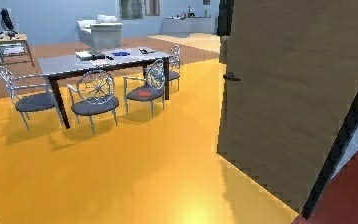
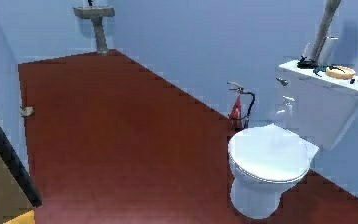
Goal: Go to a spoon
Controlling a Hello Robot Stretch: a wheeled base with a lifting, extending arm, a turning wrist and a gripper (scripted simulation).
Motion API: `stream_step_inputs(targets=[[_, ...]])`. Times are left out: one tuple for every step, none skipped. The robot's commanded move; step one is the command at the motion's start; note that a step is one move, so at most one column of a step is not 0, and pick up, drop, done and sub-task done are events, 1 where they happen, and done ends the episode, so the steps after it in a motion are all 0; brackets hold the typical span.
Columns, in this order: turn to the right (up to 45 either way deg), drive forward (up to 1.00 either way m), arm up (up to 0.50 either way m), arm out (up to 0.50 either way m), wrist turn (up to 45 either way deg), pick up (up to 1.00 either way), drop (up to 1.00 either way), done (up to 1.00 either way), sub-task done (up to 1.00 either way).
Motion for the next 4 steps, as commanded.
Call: stream_step_inputs(targets=[[-3.0,0.00,0.00,0.00,0.0,0.00,0.00,0.00,0.00],[0.0,1.00,0.00,0.00,0.0,0.00,0.00,0.00,0.00],[0.0,0.55,0.00,0.00,0.0,0.00,0.00,0.00,0.00],[-30.0,0.00,0.00,0.00,0.0,0.00,0.00,0.00,0.00]])
